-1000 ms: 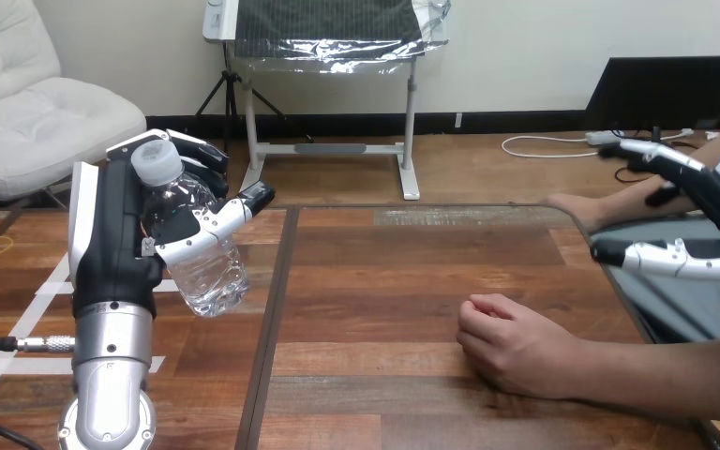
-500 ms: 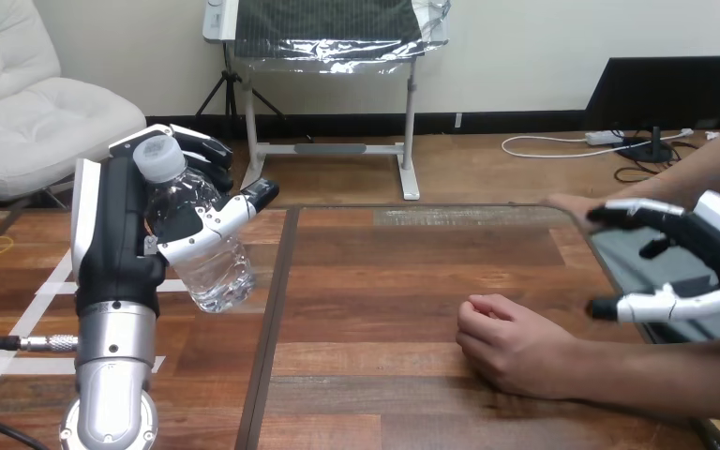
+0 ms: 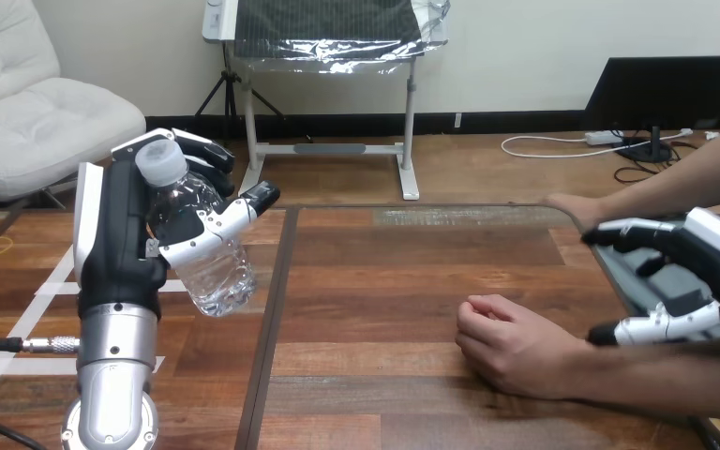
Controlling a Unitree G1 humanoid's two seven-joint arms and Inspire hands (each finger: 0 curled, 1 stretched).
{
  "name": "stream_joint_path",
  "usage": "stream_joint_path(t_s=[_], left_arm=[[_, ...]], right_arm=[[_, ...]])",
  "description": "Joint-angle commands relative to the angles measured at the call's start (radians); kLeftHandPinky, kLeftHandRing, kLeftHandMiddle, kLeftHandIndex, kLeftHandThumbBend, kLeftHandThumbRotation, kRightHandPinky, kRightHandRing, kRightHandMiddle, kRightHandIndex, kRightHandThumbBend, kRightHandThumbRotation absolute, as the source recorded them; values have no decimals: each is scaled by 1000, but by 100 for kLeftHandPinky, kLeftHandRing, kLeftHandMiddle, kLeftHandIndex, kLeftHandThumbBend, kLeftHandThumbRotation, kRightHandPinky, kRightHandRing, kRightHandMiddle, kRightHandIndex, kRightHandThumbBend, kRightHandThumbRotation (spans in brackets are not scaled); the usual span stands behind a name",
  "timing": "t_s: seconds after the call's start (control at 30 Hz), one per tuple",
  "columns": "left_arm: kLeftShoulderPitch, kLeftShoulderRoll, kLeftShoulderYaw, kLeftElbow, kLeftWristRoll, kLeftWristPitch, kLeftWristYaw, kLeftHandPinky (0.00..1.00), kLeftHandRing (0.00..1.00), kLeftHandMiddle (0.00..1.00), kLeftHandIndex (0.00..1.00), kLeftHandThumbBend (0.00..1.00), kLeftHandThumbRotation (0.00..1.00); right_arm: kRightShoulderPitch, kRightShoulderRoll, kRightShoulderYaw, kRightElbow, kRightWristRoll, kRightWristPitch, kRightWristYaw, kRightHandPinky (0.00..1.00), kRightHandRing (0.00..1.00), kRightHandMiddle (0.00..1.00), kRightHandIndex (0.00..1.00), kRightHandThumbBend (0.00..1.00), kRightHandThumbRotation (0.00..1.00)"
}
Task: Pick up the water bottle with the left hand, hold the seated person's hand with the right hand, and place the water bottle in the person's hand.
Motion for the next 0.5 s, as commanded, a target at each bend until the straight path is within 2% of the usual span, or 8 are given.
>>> stream_joint_path(t_s=[0.0,0.1,0.2,0.27,0.47], left_arm=[[-43,-3,2,-15,-9,-28,-1,27,34,39,42,64,0],[-43,-1,3,-11,-8,-34,-2,27,34,39,42,64,0],[-42,-2,4,-13,-8,-33,-2,27,34,39,42,65,0],[-42,-2,5,-11,-10,-35,-2,27,34,39,42,65,0],[-39,-5,6,-20,-16,-26,-5,27,34,39,42,64,0]], right_arm=[[-90,-30,23,7,-2,24,32,74,86,87,85,100,26],[-100,-36,39,10,-21,46,42,74,85,87,85,100,24],[-109,-36,47,10,-17,85,73,75,86,88,86,100,21],[-118,-38,54,2,-13,132,114,76,87,89,87,100,20],[-128,-52,80,-45,-49,235,168,80,91,92,89,100,13]])
